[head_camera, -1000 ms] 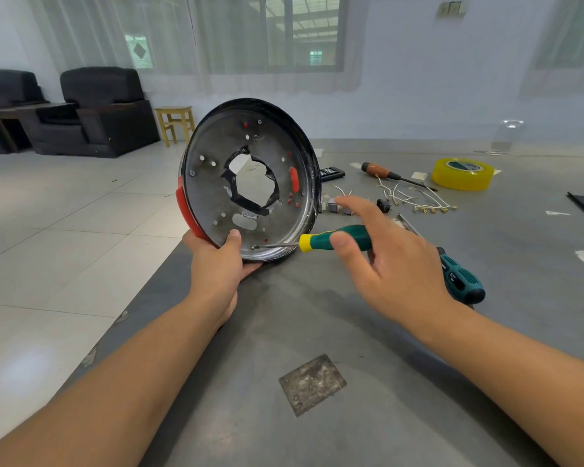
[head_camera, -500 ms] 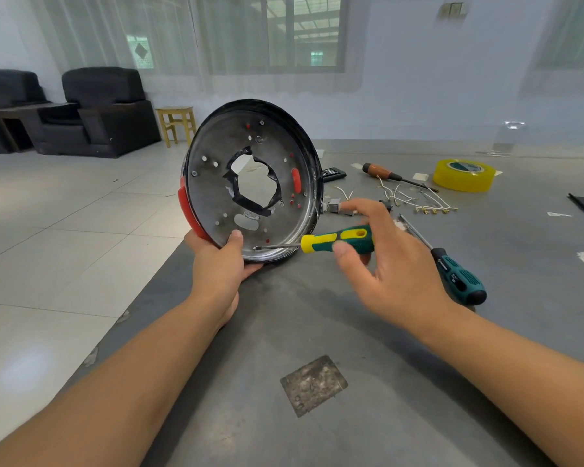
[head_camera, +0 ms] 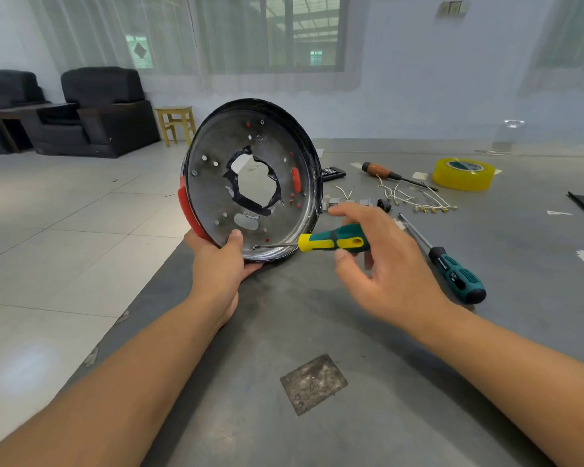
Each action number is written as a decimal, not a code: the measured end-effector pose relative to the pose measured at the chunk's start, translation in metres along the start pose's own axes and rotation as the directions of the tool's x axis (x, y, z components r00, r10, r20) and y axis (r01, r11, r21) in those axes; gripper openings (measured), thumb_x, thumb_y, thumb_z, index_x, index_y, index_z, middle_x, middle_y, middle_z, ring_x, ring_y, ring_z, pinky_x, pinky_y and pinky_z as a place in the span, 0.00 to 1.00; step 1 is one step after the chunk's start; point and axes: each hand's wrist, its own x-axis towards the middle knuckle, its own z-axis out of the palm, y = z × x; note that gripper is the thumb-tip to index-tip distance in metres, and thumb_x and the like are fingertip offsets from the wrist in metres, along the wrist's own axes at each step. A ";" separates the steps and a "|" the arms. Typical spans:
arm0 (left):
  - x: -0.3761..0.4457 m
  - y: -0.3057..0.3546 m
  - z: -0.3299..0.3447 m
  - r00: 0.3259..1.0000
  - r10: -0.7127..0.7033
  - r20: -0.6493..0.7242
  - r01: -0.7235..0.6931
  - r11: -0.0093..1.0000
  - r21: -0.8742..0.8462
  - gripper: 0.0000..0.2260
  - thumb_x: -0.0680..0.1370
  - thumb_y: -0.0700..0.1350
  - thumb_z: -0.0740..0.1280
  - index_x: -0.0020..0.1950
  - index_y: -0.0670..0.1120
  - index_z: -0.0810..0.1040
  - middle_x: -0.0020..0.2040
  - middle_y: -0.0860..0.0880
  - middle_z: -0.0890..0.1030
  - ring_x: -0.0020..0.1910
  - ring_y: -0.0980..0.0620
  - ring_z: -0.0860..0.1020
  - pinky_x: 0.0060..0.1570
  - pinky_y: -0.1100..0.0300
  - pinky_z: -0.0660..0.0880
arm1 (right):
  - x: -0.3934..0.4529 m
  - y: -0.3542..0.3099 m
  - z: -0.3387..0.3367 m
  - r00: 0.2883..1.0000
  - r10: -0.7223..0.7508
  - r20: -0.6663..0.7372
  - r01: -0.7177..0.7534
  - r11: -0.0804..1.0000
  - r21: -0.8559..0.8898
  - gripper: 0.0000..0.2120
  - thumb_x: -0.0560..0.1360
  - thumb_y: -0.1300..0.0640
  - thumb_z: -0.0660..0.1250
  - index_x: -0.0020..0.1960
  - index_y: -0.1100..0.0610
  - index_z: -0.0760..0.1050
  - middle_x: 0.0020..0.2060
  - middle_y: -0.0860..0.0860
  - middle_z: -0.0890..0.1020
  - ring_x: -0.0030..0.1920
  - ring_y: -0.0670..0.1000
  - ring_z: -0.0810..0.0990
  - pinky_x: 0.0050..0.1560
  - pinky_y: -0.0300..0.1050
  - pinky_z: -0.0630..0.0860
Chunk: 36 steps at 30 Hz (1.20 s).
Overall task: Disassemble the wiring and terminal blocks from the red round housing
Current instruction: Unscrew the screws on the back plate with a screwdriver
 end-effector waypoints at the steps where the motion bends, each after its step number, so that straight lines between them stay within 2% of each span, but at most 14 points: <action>1: 0.000 0.000 0.000 1.000 0.001 0.001 -0.001 1.000 -0.002 0.19 0.84 0.38 0.65 0.70 0.52 0.63 0.64 0.54 0.76 0.62 0.44 0.81 0.50 0.42 0.86 | 0.001 0.000 0.000 1.000 0.023 -0.007 -0.023 1.000 -0.001 0.17 0.80 0.47 0.62 0.69 0.44 0.68 0.39 0.42 0.74 0.37 0.44 0.74 0.36 0.36 0.68; 3: -0.001 0.000 0.000 1.000 0.002 0.001 -0.002 1.000 -0.001 0.19 0.84 0.38 0.65 0.70 0.52 0.63 0.64 0.54 0.75 0.63 0.44 0.81 0.49 0.43 0.86 | 0.002 0.001 0.001 0.997 0.065 -0.031 -0.064 0.997 0.036 0.14 0.83 0.47 0.60 0.68 0.42 0.69 0.33 0.44 0.75 0.35 0.47 0.74 0.33 0.37 0.70; 7: -0.002 0.000 0.000 1.000 0.007 0.007 -0.007 1.000 0.005 0.18 0.84 0.38 0.65 0.68 0.52 0.63 0.64 0.54 0.75 0.63 0.46 0.80 0.47 0.46 0.86 | 0.000 0.002 0.003 0.989 0.099 -0.110 -0.083 0.986 0.142 0.15 0.74 0.61 0.65 0.58 0.48 0.77 0.43 0.45 0.78 0.41 0.48 0.75 0.40 0.38 0.71; 9: -0.002 0.000 -0.001 1.000 0.007 0.010 -0.007 1.000 -0.003 0.18 0.84 0.38 0.65 0.69 0.52 0.63 0.65 0.54 0.75 0.63 0.47 0.80 0.45 0.48 0.86 | 0.001 0.004 0.005 0.973 0.200 -0.112 -0.170 0.957 0.233 0.15 0.72 0.63 0.66 0.53 0.46 0.78 0.44 0.43 0.78 0.42 0.48 0.75 0.41 0.41 0.73; 11: -0.002 0.000 -0.001 1.000 0.001 0.016 -0.001 1.000 -0.015 0.18 0.84 0.38 0.65 0.69 0.52 0.63 0.65 0.54 0.75 0.63 0.47 0.80 0.44 0.49 0.86 | 0.002 0.007 0.007 0.950 0.300 -0.084 -0.262 0.915 0.308 0.17 0.72 0.65 0.67 0.50 0.43 0.78 0.44 0.43 0.78 0.42 0.49 0.77 0.44 0.49 0.77; 13: -0.002 0.000 -0.001 1.000 0.000 0.021 0.001 1.000 -0.019 0.18 0.84 0.38 0.65 0.69 0.52 0.63 0.64 0.55 0.75 0.62 0.48 0.80 0.44 0.49 0.86 | 0.002 0.008 0.008 0.932 0.357 -0.063 -0.309 0.874 0.374 0.17 0.73 0.65 0.66 0.49 0.42 0.78 0.45 0.46 0.80 0.44 0.57 0.80 0.48 0.60 0.79; 15: -0.001 0.000 -0.001 1.000 -0.002 0.021 0.002 1.000 -0.024 0.18 0.84 0.38 0.65 0.69 0.52 0.63 0.64 0.55 0.75 0.61 0.48 0.80 0.43 0.50 0.86 | 0.002 0.006 0.008 0.918 0.393 -0.060 -0.332 0.840 0.430 0.15 0.72 0.61 0.64 0.49 0.41 0.78 0.44 0.50 0.81 0.44 0.62 0.81 0.48 0.65 0.79; 18: 0.000 0.001 -0.001 1.000 -0.005 0.017 0.006 0.999 -0.043 0.18 0.84 0.38 0.65 0.69 0.52 0.64 0.63 0.55 0.75 0.60 0.49 0.81 0.41 0.51 0.86 | 0.002 0.009 0.008 0.899 0.434 -0.052 -0.356 0.796 0.490 0.14 0.71 0.60 0.62 0.48 0.42 0.78 0.43 0.49 0.82 0.43 0.56 0.83 0.50 0.59 0.82; 22: 0.000 0.000 -0.001 1.000 -0.006 0.020 0.007 0.999 -0.054 0.17 0.84 0.37 0.65 0.67 0.53 0.64 0.63 0.55 0.76 0.60 0.48 0.81 0.42 0.50 0.86 | 0.002 0.018 0.008 0.889 0.455 -0.047 -0.359 0.758 0.544 0.17 0.75 0.66 0.62 0.48 0.43 0.78 0.43 0.48 0.83 0.42 0.53 0.84 0.47 0.48 0.84; 26: 0.000 0.000 -0.002 1.000 -0.005 0.019 0.006 0.998 -0.063 0.16 0.84 0.37 0.65 0.66 0.53 0.65 0.62 0.55 0.76 0.59 0.49 0.81 0.40 0.51 0.86 | 0.002 0.025 0.008 0.876 0.481 -0.035 -0.367 0.712 0.599 0.14 0.73 0.63 0.61 0.48 0.46 0.79 0.45 0.52 0.82 0.41 0.56 0.82 0.46 0.50 0.82; 30: 0.001 0.001 -0.002 1.000 -0.013 0.014 0.014 0.998 -0.068 0.16 0.84 0.37 0.65 0.66 0.53 0.65 0.62 0.55 0.76 0.59 0.49 0.82 0.41 0.50 0.86 | 0.003 0.034 0.003 0.849 0.528 0.009 -0.399 0.631 0.665 0.12 0.70 0.60 0.61 0.48 0.48 0.79 0.40 0.50 0.82 0.37 0.53 0.80 0.39 0.47 0.80; 33: 0.002 0.002 -0.004 1.000 -0.029 0.009 0.029 0.997 -0.074 0.18 0.84 0.37 0.66 0.67 0.53 0.64 0.62 0.55 0.76 0.59 0.48 0.81 0.43 0.48 0.86 | 0.001 0.041 0.002 0.827 0.549 0.119 -0.477 0.573 0.667 0.10 0.73 0.61 0.61 0.48 0.51 0.79 0.40 0.53 0.82 0.36 0.54 0.79 0.38 0.49 0.79; 36: 0.001 0.002 -0.003 1.000 -0.023 0.018 0.025 0.995 -0.096 0.17 0.84 0.37 0.65 0.66 0.54 0.64 0.63 0.56 0.76 0.59 0.51 0.81 0.44 0.48 0.86 | -0.002 0.042 0.004 0.805 0.528 0.271 -0.566 0.548 0.616 0.11 0.76 0.67 0.60 0.48 0.54 0.77 0.44 0.58 0.81 0.36 0.53 0.79 0.39 0.51 0.77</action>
